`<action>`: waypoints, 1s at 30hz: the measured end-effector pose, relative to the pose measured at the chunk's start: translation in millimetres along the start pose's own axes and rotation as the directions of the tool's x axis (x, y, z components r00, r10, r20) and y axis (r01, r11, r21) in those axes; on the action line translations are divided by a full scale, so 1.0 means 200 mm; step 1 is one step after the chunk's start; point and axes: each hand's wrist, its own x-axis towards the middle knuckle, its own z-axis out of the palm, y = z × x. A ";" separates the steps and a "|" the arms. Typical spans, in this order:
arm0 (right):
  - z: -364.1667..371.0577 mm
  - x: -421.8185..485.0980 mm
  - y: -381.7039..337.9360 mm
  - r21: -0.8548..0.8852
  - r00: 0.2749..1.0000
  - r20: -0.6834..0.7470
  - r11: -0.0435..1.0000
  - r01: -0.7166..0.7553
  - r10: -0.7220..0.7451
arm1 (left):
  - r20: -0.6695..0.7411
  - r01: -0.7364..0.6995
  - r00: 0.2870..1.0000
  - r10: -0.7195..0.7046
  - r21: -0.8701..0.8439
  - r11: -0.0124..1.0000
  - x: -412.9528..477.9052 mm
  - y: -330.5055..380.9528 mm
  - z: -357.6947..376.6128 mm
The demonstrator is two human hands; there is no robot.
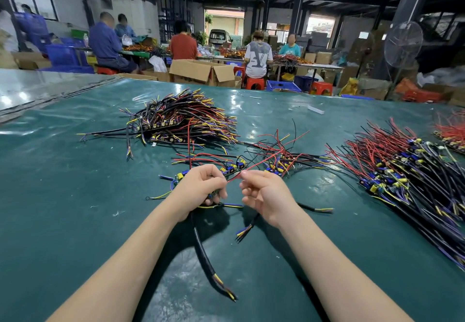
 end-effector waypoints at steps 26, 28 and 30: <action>0.06 0.00 0.02 0.348 0.968 -0.237 0.938 0.009 0.079 | 0.152 0.029 0.988 -0.004 -0.161 0.986 0.00 -0.01 0.04; 0.06 0.00 0.02 0.381 0.967 -0.235 0.924 0.001 0.096 | 0.162 0.018 0.987 0.009 -0.161 0.987 0.00 0.00 0.03; 0.07 -0.01 0.02 0.382 0.967 -0.236 0.924 -0.001 0.098 | 0.171 0.005 0.985 0.024 -0.169 0.986 -0.01 0.01 0.02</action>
